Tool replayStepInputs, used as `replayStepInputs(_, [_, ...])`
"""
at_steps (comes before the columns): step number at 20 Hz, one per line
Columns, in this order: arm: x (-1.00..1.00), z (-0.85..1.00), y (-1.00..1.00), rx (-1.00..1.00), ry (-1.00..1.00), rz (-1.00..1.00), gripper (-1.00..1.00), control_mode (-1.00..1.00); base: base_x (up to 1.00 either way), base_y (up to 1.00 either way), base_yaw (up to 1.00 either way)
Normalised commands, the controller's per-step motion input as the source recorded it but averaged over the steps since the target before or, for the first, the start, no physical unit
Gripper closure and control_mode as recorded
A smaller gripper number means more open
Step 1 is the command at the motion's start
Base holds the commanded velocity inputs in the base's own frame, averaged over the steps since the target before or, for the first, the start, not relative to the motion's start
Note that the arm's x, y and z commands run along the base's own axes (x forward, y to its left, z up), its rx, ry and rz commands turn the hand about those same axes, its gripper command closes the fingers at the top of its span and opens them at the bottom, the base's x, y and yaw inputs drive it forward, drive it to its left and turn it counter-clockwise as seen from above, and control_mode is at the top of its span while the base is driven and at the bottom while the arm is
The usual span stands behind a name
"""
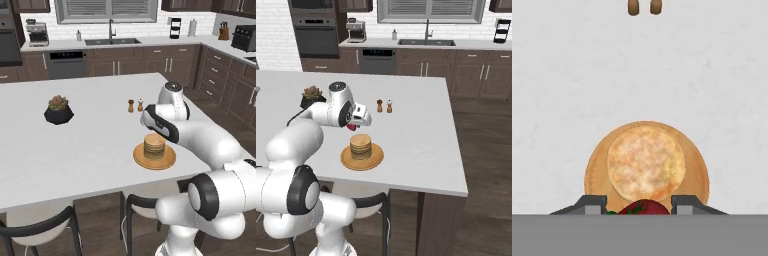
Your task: Take the strawberry from the fridge and place it on top of the pancake, located on the dining counter.
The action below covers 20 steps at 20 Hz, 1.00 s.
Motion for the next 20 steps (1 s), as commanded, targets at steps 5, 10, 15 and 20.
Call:
replayStepInputs(5, [-0.05, -0.45, -0.04, 0.0, 0.02, -0.03, 1.0, -1.0, 0.0, 0.0, 0.0])
replayStepInputs(10, [0.14, -0.26, -0.06, 0.0, 0.0, 0.0, 1.0, -1.0, 0.0, 0.0, 0.0])
replayStepInputs(15, [0.19, -0.04, -0.05, 0.0, 0.11, 0.0, 1.0, -1.0, 0.0, 0.0, 0.0])
replayStepInputs(20, [0.2, -0.11, 0.0, 0.0, 0.11, 0.0, 1.0, -1.0, 0.0, 0.0, 0.0])
